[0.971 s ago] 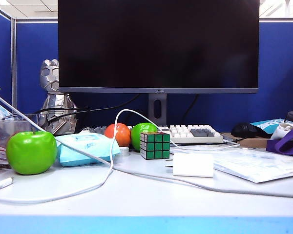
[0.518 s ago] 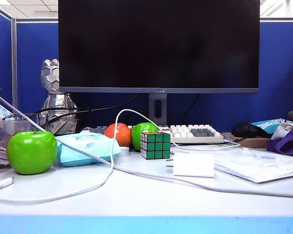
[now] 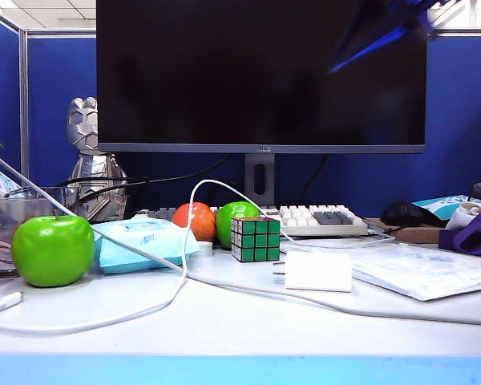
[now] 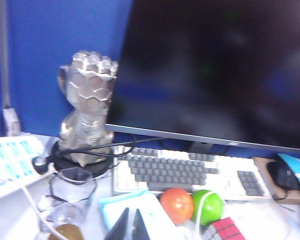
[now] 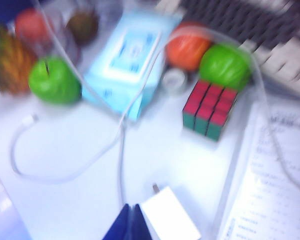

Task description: Pick up the Type-C charging cable and the charging base, insert one end of the Type-C charger into the corresponding slot on the base, and finally place the plugged-in charger back on the table.

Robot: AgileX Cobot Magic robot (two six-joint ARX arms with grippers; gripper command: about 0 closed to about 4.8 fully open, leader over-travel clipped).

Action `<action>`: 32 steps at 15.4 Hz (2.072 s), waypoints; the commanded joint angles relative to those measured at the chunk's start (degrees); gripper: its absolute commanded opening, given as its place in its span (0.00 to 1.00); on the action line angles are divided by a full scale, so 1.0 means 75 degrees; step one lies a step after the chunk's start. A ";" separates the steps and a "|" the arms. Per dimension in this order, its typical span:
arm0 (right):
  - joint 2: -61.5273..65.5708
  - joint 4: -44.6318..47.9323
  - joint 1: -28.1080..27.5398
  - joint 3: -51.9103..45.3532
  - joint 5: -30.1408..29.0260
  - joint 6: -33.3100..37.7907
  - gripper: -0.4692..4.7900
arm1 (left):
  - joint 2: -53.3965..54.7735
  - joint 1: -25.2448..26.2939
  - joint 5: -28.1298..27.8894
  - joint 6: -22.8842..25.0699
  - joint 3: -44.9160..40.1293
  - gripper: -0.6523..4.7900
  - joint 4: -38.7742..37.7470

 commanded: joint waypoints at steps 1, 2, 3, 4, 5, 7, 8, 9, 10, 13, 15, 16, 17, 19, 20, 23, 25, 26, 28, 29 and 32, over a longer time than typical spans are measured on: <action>0.0624 0.0029 0.0440 0.0052 0.0653 -0.0775 0.09 | -0.0012 -0.0003 0.0058 -0.0102 0.0047 0.11 0.0137; 0.0973 0.0026 0.0554 0.0052 0.0647 -0.1113 0.13 | -0.0012 -0.0003 0.0061 -0.0105 0.0047 0.11 0.0184; 0.1416 0.0026 0.0694 0.0052 0.0650 -0.1638 0.40 | -0.0012 -0.0003 0.0146 -0.0181 0.0047 0.11 0.0219; 0.1786 0.0012 0.0784 0.0052 0.0667 -0.2078 0.81 | -0.0012 -0.0003 0.0242 -0.0405 0.0047 0.11 0.0219; 0.2122 0.0012 0.0836 0.0052 0.0705 -0.2460 0.91 | -0.0015 -0.0003 0.0297 -0.0513 0.0047 0.11 0.0216; 0.2678 -0.0122 0.0877 0.0052 0.0938 -0.2856 0.92 | -0.0015 -0.0003 0.0527 -0.0560 0.0047 0.11 0.0219; 0.2827 -0.0143 0.0877 0.0052 0.0970 -0.2885 0.92 | -0.0015 -0.0003 0.0536 -0.0557 0.0047 0.11 0.0216; 0.3016 -0.0198 0.0874 0.0052 0.0970 -0.3040 0.93 | -0.0015 -0.0003 0.0536 -0.0554 0.0047 0.11 0.0216; 0.3115 -0.0219 0.0874 0.0052 0.0973 -0.3185 0.93 | -0.0015 -0.0003 0.0539 -0.0554 0.0047 0.11 0.0216; 0.3311 -0.0149 0.0874 0.0055 0.1361 -0.3241 0.93 | -0.0015 -0.0003 0.0545 -0.0487 0.0047 0.11 0.0216; 0.3500 -0.0318 0.0874 0.0055 0.1629 -0.3273 0.93 | -0.0009 -0.0003 0.1233 0.0787 0.0047 0.11 0.0169; 0.3561 -0.0344 0.0874 0.0055 0.1638 -0.3273 0.93 | -0.0009 -0.0003 0.1521 0.1137 0.0050 0.11 -0.0006; 0.3596 -0.0379 0.0874 0.0055 0.1693 -0.3273 0.92 | 0.0000 -0.0003 0.1845 0.1343 0.0050 0.11 -0.0347; 0.3602 -0.0376 0.0877 0.0055 0.1687 -0.3270 0.90 | 0.0102 -0.0003 0.2926 0.1670 0.0050 0.11 -0.1035; 0.3602 -0.0376 0.0877 0.0055 0.1687 -0.3270 0.90 | 0.0213 -0.0009 0.3920 0.2087 0.0050 0.11 -0.1591; 0.3602 -0.0382 0.0877 0.0055 0.1751 -0.3270 0.90 | 0.0227 -0.0262 0.4089 0.2865 0.0050 0.11 -0.2521; 0.3602 -0.0431 0.0985 0.0055 0.1976 -0.3267 0.35 | 0.0227 -0.0694 0.3771 0.3200 0.0050 0.11 -0.2806; 0.3605 -0.0425 0.1040 0.0055 0.1985 -0.3232 0.14 | 0.0230 -0.0825 0.3768 0.3197 0.0050 0.11 -0.2760; 0.3599 -0.0437 0.1134 0.0067 0.2078 -0.2859 0.10 | 0.0227 -0.0857 0.3777 0.3168 0.0050 0.11 -0.2699; 0.3585 -0.0676 0.1151 0.0280 0.2081 -0.0866 0.10 | 0.0227 -0.0857 0.3774 0.3165 0.0050 0.11 -0.2702; 0.3573 -0.1565 0.1148 0.1507 0.1035 0.3159 0.10 | 0.0227 -0.0857 0.3774 0.3165 0.0050 0.11 -0.2702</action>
